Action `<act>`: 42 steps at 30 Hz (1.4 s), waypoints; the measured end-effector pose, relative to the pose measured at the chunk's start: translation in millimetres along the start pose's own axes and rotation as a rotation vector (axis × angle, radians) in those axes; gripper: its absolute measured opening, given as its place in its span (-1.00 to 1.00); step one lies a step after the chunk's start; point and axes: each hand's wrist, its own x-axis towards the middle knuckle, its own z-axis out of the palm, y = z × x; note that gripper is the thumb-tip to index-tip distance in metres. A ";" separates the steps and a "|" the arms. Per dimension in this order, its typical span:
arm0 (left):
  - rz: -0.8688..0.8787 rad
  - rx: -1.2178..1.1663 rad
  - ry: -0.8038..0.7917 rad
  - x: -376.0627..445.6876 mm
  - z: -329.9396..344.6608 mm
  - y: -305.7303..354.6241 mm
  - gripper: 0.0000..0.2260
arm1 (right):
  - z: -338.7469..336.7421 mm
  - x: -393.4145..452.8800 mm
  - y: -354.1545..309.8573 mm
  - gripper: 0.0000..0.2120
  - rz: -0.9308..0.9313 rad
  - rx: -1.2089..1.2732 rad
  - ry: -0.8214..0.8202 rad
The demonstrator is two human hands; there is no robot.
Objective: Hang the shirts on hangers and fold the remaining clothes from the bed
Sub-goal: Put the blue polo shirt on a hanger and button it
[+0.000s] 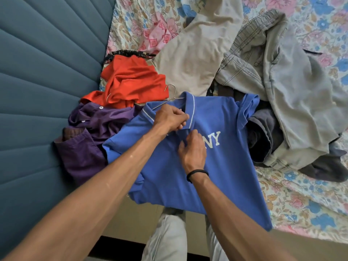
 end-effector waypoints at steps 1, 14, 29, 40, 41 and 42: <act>-0.011 -0.073 -0.022 0.2 2.1 -5.4 -0.90 | 4.3 0.3 3.5 -0.82 0.022 -0.032 -0.003; 0.073 -0.073 0.174 -23.4 32.7 -84.5 -0.86 | 32.7 -13.5 29.9 -0.79 0.035 -0.136 -0.041; 0.224 0.350 0.432 -50.7 82.0 -118.4 -0.87 | 19.8 1.7 63.2 -0.92 0.092 0.480 -0.198; 0.067 -0.041 0.522 -53.5 93.4 -120.8 -0.97 | 4.0 8.1 68.6 -0.95 0.090 0.588 -0.372; 0.059 -0.105 0.514 -54.5 94.9 -122.3 -0.97 | 3.5 7.9 68.7 -0.93 0.091 0.587 -0.374; 0.056 -0.161 0.508 -54.5 96.3 -123.5 -0.96 | 2.7 7.5 68.5 -0.92 0.094 0.589 -0.374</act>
